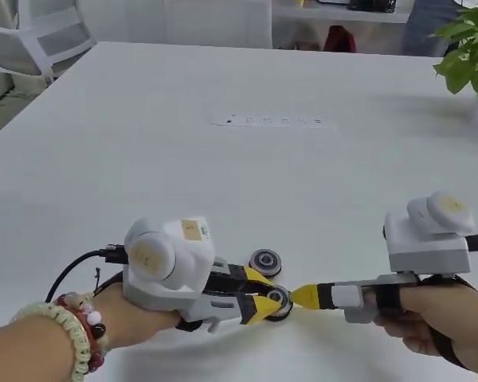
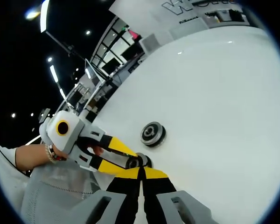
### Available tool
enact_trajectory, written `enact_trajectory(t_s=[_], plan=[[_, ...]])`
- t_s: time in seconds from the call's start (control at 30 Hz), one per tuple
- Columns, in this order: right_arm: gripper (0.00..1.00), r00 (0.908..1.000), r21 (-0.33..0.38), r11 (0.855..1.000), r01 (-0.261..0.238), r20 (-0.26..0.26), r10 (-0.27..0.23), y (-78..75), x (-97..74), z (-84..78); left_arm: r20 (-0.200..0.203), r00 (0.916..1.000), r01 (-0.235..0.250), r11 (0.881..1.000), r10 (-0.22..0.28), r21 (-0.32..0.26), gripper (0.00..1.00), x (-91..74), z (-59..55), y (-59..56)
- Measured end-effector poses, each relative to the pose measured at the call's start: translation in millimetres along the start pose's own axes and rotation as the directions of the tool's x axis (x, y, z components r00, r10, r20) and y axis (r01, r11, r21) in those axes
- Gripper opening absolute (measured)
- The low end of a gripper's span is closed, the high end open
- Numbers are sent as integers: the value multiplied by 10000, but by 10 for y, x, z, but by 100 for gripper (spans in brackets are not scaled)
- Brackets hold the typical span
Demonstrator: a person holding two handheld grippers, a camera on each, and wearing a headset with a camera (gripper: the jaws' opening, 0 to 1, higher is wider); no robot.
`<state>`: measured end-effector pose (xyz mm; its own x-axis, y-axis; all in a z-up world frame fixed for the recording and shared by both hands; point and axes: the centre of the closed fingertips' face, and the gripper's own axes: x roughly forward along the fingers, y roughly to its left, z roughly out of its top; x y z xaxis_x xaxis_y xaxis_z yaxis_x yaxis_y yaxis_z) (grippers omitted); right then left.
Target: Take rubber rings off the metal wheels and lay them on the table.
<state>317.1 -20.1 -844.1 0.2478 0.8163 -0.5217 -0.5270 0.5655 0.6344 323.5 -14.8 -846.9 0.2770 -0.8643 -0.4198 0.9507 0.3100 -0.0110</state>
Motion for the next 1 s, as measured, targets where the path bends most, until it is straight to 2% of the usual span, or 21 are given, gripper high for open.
enact_trajectory(t_s=[0.3, 0.57, 0.67, 0.8, 1.0], plan=[[0, 9999, 77, 9999, 116, 10, -116, -8, 12, 23, 20, 10000, -34, 10000, 34, 10, 14, 0, 2, 4], [0, 9998, -42, 10000, -14, -177, 13, 42, 31, -1, 58, 9999, -92, 10000, 92, -31, 14, -2, 5, 12], [0, 9999, -95, 10000, 3, -134, -5, 28, 32, 18, 39, 9999, -161, 9999, 161, -29, 14, -7, 2, 22], [0, 9999, 343, 9993, -121, 3, 121, 31, 19, 25, 43, 9998, -207, 9998, 208, -44, 14, -8, 0, 26], [0, 9999, 292, 9996, 28, 146, -32, 8, 12, 47, 41, 9996, -291, 9994, 291, -175, 14, -11, -1, 40]])
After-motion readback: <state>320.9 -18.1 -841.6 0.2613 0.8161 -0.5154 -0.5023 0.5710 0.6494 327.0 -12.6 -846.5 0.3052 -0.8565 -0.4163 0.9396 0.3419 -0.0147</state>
